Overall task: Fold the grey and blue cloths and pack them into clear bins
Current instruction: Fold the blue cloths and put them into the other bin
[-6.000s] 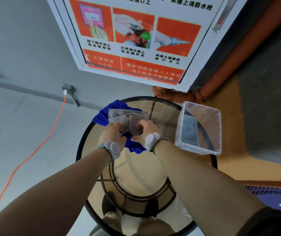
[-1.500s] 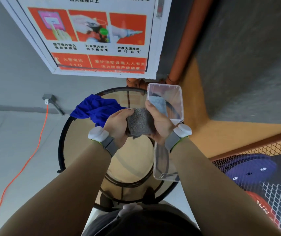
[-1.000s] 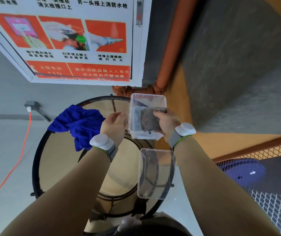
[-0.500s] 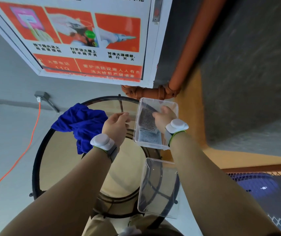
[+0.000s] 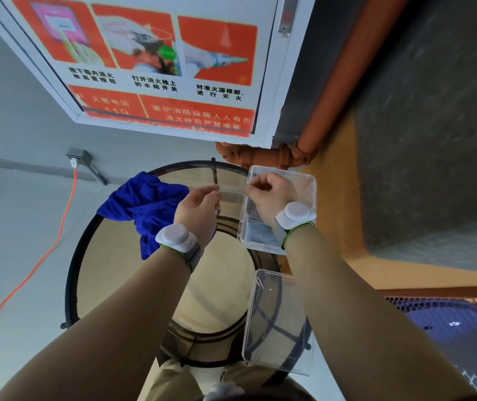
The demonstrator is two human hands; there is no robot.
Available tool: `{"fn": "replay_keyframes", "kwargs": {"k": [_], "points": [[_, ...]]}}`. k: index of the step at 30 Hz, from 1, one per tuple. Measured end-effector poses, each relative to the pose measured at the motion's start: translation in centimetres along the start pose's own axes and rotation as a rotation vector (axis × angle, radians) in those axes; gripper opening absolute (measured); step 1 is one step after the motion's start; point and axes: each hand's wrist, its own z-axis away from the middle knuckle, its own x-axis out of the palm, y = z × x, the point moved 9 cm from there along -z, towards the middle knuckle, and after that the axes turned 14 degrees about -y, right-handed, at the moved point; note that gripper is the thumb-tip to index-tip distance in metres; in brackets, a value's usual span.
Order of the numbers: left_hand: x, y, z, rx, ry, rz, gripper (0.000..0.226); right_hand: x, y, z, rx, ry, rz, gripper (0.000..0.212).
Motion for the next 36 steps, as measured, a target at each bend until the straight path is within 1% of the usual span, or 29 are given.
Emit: {"fn": "replay_keyframes", "kwargs": {"k": [3, 5, 8, 10, 11, 13, 15, 18, 21, 24, 28, 30, 32, 36], "points": [[-2.5, 0.6, 0.3, 0.021, 0.045, -0.050, 0.020, 1.6, -2.1, 0.4, -0.018, -0.053, 0.055, 0.024], [-4.3, 0.5, 0.5, 0.006, 0.081, -0.126, 0.020, 2.8, -3.1, 0.7, -0.013, -0.103, 0.075, 0.032], [-7.2, 0.1, 0.9, -0.021, 0.129, -0.310, 0.022, 5.8, -4.3, 1.1, -0.033, -0.178, 0.029, 0.026], [-9.2, -0.6, 0.9, -0.043, 0.147, -0.494, 0.033, 8.9, -4.4, 1.1, -0.007, -0.244, -0.039, 0.017], [-10.1, -1.1, 0.9, -0.063, 0.142, -0.618, 0.042, 10.4, -4.1, 1.1, 0.020, -0.274, -0.061, 0.012], [-10.6, -1.9, 1.0, -0.107, 0.092, -0.834, 0.060, 12.4, -3.0, 1.0, 0.064, -0.315, -0.020, 0.004], [-11.3, -2.9, 1.0, -0.140, 0.020, -0.939, 0.070, 14.3, -1.9, 0.8, 0.094, -0.353, 0.061, 0.009], [-12.6, -4.2, 0.8, -0.161, -0.048, -0.996, 0.068, 16.7, -0.5, 0.5, 0.113, -0.391, 0.162, 0.017], [-13.3, -4.2, 0.4, -0.148, -0.066, -1.053, 0.061, 18.2, 0.0, 0.4, 0.110, -0.412, 0.243, 0.028], [-13.7, -3.9, 0.1, -0.123, -0.062, -1.005, 0.051, 18.7, 0.3, 0.3, 0.101, -0.407, 0.281, 0.036], [-14.6, -5.1, 0.2, -0.183, -0.088, -0.876, 0.042, 19.6, -0.2, 0.5, 0.054, -0.398, 0.322, 0.037], [-14.6, -5.2, 0.2, -0.206, -0.122, -0.802, 0.030, 20.0, -0.3, 1.0, 0.051, -0.429, 0.312, 0.041], [-14.6, -4.9, 0.1, -0.207, -0.135, -0.593, 0.017, 20.7, -0.6, 1.5, 0.036, -0.477, 0.283, 0.046], [-14.5, -4.3, 0.4, -0.231, -0.076, -0.008, 0.013, 21.5, -1.6, 2.4, -0.003, -0.519, 0.192, 0.063]]}}
